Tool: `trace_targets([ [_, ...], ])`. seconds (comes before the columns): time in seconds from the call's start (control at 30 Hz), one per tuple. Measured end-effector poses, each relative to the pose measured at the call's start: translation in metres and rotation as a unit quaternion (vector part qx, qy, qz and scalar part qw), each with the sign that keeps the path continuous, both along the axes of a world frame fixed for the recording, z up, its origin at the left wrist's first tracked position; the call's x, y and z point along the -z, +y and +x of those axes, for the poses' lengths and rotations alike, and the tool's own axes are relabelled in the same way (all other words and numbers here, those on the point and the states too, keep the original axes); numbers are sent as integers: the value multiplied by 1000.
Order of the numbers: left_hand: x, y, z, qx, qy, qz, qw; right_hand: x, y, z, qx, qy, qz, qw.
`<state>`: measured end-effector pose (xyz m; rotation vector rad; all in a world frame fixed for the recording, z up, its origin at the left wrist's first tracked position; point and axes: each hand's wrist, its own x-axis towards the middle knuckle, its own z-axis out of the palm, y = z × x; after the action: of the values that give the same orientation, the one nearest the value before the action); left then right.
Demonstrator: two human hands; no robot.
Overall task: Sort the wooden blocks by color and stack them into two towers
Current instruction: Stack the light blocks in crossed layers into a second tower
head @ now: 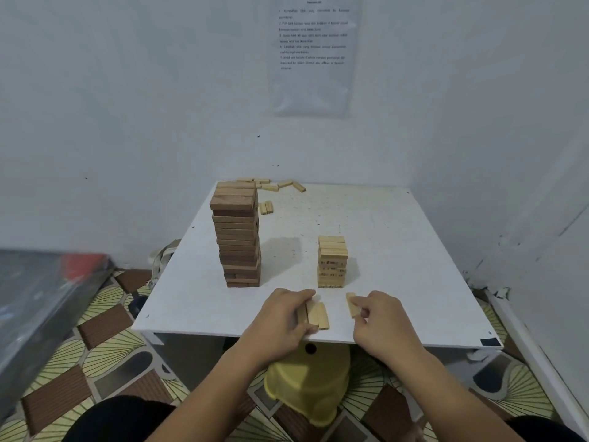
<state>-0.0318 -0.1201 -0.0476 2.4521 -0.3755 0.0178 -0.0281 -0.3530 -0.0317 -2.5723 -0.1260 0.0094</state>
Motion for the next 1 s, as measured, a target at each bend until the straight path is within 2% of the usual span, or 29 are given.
trace_targets([
  [0.17, -5, 0, -1, 2, 13, -20, 1000, -3, -11, 5, 71, -9, -48, 996],
  [0.27, -5, 6, -3, -6, 29, -31, 999, -4, -10, 1, 82, -33, -25, 996],
  [0.37, -5, 15, -7, -11, 34, -29, 999, -2, -2, -9, 25, -61, 1, 998],
  [0.47, -5, 20, -7, -5, 24, -14, 1000, 1, 12, -16, -83, -41, 5, 996],
  [0.53, -5, 19, -6, 2, 19, -13, 1000, 1, 23, -16, -114, -43, 6, 993],
  [1.0, 0, 12, 0, -9, 10, -44, 999, 8, 38, -13, -89, -57, 46, 993],
])
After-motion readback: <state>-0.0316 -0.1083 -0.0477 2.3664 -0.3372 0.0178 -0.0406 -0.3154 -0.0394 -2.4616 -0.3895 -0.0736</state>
